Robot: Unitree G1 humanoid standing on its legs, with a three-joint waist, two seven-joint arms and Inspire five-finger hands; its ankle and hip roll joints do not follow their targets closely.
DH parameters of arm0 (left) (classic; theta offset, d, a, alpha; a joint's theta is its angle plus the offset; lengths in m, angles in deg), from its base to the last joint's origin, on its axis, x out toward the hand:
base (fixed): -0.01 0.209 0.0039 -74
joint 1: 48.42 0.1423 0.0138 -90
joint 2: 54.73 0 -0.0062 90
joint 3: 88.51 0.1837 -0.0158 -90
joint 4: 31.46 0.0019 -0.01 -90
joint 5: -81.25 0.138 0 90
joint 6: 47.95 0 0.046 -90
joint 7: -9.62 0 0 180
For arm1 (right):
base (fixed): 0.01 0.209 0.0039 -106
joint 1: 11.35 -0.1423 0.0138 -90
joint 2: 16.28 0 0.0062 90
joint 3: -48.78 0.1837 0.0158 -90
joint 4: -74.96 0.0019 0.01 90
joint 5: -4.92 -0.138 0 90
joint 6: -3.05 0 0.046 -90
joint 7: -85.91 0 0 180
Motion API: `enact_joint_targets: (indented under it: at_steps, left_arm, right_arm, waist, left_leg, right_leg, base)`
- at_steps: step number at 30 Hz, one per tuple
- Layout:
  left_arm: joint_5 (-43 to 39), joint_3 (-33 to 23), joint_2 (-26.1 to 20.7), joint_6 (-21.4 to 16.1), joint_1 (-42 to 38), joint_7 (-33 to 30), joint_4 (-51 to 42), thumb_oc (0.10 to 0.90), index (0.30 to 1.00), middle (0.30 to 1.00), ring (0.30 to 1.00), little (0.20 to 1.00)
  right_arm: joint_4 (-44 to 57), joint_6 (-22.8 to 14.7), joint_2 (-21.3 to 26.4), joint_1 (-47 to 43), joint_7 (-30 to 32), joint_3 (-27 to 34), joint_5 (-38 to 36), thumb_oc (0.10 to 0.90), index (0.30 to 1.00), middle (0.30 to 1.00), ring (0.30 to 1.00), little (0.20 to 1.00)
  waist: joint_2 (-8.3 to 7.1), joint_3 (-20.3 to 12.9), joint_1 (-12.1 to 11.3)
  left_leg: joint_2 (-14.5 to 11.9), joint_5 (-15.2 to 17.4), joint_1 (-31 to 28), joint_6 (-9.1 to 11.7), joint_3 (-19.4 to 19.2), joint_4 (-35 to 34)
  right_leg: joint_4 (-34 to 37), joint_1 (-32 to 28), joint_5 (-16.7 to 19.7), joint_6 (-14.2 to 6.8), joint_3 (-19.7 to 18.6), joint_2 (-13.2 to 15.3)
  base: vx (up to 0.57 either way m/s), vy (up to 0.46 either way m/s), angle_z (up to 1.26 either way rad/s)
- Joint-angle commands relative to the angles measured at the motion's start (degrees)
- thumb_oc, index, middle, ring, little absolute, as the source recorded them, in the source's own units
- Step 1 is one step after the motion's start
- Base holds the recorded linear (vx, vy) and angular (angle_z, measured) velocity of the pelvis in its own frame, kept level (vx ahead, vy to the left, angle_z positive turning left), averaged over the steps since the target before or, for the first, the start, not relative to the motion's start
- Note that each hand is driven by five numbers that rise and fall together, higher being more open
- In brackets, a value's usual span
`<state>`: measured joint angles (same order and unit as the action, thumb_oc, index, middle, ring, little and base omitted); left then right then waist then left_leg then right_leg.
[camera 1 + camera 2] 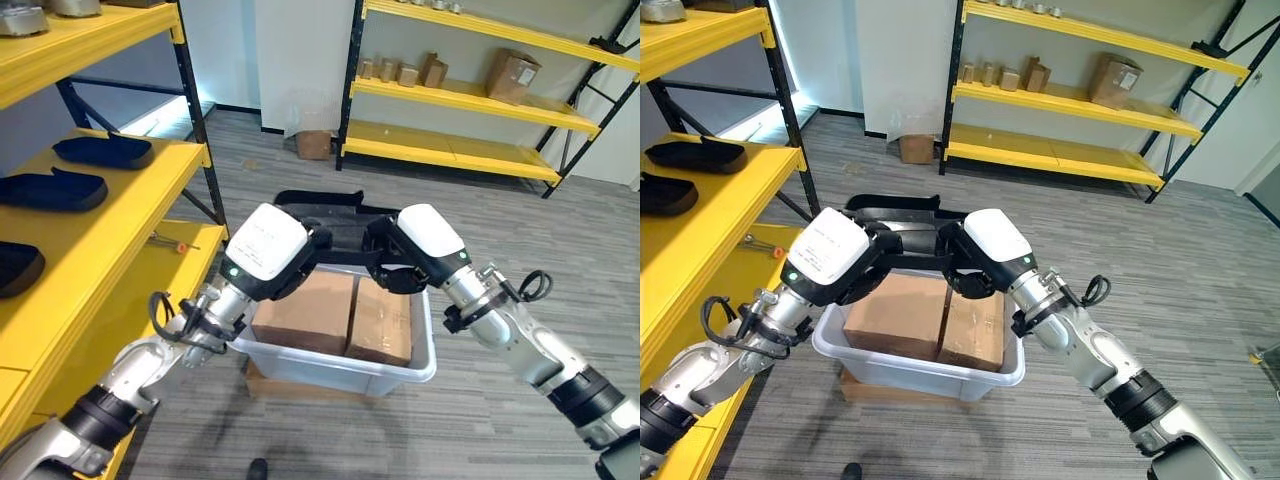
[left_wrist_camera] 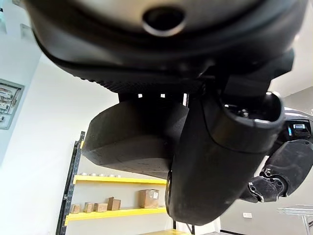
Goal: Move parts from the plastic box to the shelf.
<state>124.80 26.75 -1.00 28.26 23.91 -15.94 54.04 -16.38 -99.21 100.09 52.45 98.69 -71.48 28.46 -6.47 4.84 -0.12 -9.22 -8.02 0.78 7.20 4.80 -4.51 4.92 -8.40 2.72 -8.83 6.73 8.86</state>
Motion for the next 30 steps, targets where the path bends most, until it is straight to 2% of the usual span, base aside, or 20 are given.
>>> enact_joint_targets:
  at_steps: [1,2,7,11,20,26,28,30]
  left_arm:
    - [-0.4,-1.4,1.6,-0.7,-6.0,-4.1,1.3,0.4,0.3,0.3,0.3,0.3]
    - [-0.4,-1.9,1.7,-0.6,-5.6,-4.2,1.4,0.4,0.3,0.3,0.3,0.3]
    - [0.2,-4.5,1.9,0.0,-3.0,-5.0,1.0,0.4,0.3,0.3,0.3,0.3]
    - [-0.4,-9.6,2.8,0.7,1.5,-5.8,0.0,0.4,0.3,0.3,0.3,0.3]
    - [-1.3,-15.4,3.5,1.0,7.7,-7.2,-2.2,0.4,0.3,0.3,0.3,0.3]
    - [-3.7,-18.8,5.3,0.6,12.4,-8.8,-4.9,0.4,0.3,0.3,0.3,0.3]
    - [-4.3,-19.2,5.6,0.7,12.8,-9.5,-5.2,0.4,0.3,0.3,0.3,0.3]
    - [-5.4,-19.8,6.8,0.7,13.9,-10.1,-6.4,0.4,0.3,0.3,0.3,0.3]
  right_arm:
    - [0.4,-2.5,-2.1,-7.4,5.2,3.6,-3.2,0.869,0.956,0.956,0.956,0.956]
    - [0.5,-2.4,-2.3,-7.3,5.2,3.8,-3.2,0.9,1.0,1.0,1.0,1.0]
    - [2.4,-2.7,-2.9,-5.0,5.3,5.9,-3.6,0.9,1.0,1.0,1.0,1.0]
    - [4.9,-3.2,-5.2,-1.3,5.0,9.0,-6.0,0.9,1.0,1.0,1.0,1.0]
    - [9.3,-4.2,-8.9,2.8,4.0,11.6,-9.8,0.9,1.0,1.0,1.0,1.0]
    - [12.6,-5.2,-9.4,3.6,3.7,12.0,-10.4,0.9,1.0,1.0,1.0,1.0]
    - [12.6,-5.2,-9.2,3.1,4.2,11.7,-10.2,0.9,1.0,1.0,1.0,1.0]
    - [12.7,-5.4,-9.0,2.0,5.0,11.2,-9.3,0.9,1.0,1.0,1.0,1.0]
  waist:
    - [1.22,-6.0,-0.3]
    - [1.26,-6.0,-0.4]
    - [1.43,-5.9,-0.8]
    - [1.72,-5.7,-1.6]
    - [2.84,-5.1,-2.7]
    - [4.38,-3.0,-4.2]
    - [4.9,-2.3,-4.7]
    - [6.06,-1.2,-5.9]
  left_leg:
    - [-1.5,6.1,-4.6,-2.4,0.4,-0.5]
    - [-1.5,6.1,-4.5,-2.4,0.5,-0.5]
    - [-1.5,5.9,-4.3,-2.4,1.1,-0.5]
    - [-1.4,5.7,-3.8,-2.4,1.9,-0.5]
    - [-1.6,5.1,-2.8,-2.2,3.6,-0.5]
    - [-2.5,4.4,-1.4,-1.8,5.5,-0.5]
    - [-2.7,3.5,-0.1,-1.4,6.2,-0.5]
    - [-3.4,1.3,2.5,-0.2,8.1,-0.5]
  right_leg:
    - [-4.4,4.6,-0.6,-0.3,1.9,-0.2]
    - [-4.5,4.6,-0.7,-0.3,2.1,-0.2]
    - [-4.8,4.4,-1.0,-0.2,2.9,-0.3]
    - [-4.9,4.3,-1.4,0.0,3.9,-0.5]
    - [-6.3,4.3,-2.8,0.6,5.9,-0.8]
    - [-8.7,5.6,-5.2,1.3,7.3,-1.9]
    - [-9.5,6.5,-5.6,1.8,8.1,-2.1]
    - [-10.5,8.1,-6.2,2.6,10.2,-3.0]
  base:
    - [0.0,0.0,0.0]
    - [0.0,0.0,0.0]
    - [0.0,-0.003,0.02]
    - [0.01,-0.005,0.11]
    - [0.01,-0.014,0.13]
    - [-0.01,-0.043,0.14]
    - [-0.1,-0.076,0.14]
    - [-0.11,-0.141,0.45]
